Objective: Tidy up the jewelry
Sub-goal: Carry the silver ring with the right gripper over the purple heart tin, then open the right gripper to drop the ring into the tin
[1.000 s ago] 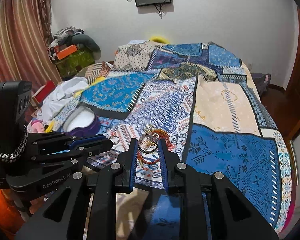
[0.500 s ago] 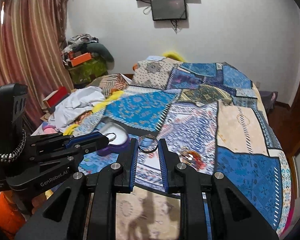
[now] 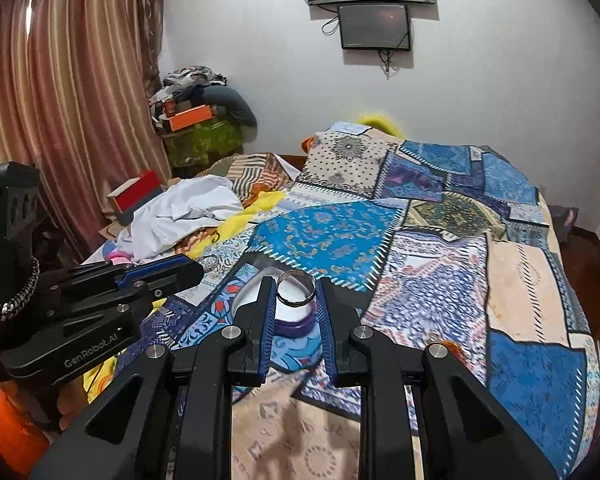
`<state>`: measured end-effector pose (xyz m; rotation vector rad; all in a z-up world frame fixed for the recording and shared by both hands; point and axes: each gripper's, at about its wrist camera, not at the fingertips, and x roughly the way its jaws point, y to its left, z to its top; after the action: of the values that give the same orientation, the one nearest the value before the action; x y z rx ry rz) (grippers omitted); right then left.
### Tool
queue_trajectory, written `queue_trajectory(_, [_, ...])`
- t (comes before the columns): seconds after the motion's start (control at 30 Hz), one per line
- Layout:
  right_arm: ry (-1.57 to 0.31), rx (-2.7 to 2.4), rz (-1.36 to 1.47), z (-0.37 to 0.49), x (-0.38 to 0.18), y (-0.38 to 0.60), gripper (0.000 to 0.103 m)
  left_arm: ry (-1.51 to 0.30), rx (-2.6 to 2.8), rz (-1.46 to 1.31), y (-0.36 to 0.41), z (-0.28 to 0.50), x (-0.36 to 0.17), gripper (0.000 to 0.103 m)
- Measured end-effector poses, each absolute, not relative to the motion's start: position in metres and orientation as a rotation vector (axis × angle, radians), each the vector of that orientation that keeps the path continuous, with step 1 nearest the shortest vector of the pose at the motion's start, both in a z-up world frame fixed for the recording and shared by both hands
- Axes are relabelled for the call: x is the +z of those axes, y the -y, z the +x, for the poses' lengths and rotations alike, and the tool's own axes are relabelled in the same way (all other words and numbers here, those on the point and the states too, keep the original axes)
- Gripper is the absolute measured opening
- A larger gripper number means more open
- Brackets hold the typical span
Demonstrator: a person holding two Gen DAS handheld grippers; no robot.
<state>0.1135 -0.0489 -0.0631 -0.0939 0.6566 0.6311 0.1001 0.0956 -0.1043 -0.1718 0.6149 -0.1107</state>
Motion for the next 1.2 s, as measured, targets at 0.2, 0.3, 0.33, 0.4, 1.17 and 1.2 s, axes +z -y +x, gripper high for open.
queue_trajectory(0.2, [-0.698,0.65,-0.105,0.132,-0.075,0.032,0.019,-0.66,-0.098,-0.189,-0.108,0.115,-0.128,0.01])
queue_trajectory(0.3, [-0.724,0.66,-0.097,0.143,-0.082,0.026,0.019,-0.71,-0.094,-0.209,-0.114,0.125,-0.147,0.01])
queue_trajectory(0.33, [-0.733,0.661,-0.097,0.147,-0.086,0.023,0.019,-0.724,-0.094,-0.214,-0.116,0.128,-0.153,0.01])
queue_trajectory(0.4, [-0.748,0.666,-0.098,0.152,-0.09,0.018,0.019,-0.744,-0.096,-0.223,-0.118,0.132,-0.162,0.01])
queue_trajectory(1.17, [-0.999,0.659,-0.097,0.193,-0.153,-0.01,0.019,-0.813,-0.149,-0.266,-0.122,0.159,-0.196,0.01])
queue_trajectory(1.2, [-1.001,0.66,-0.094,0.193,-0.152,-0.01,0.019,-0.813,-0.151,-0.267,-0.122,0.158,-0.195,0.01])
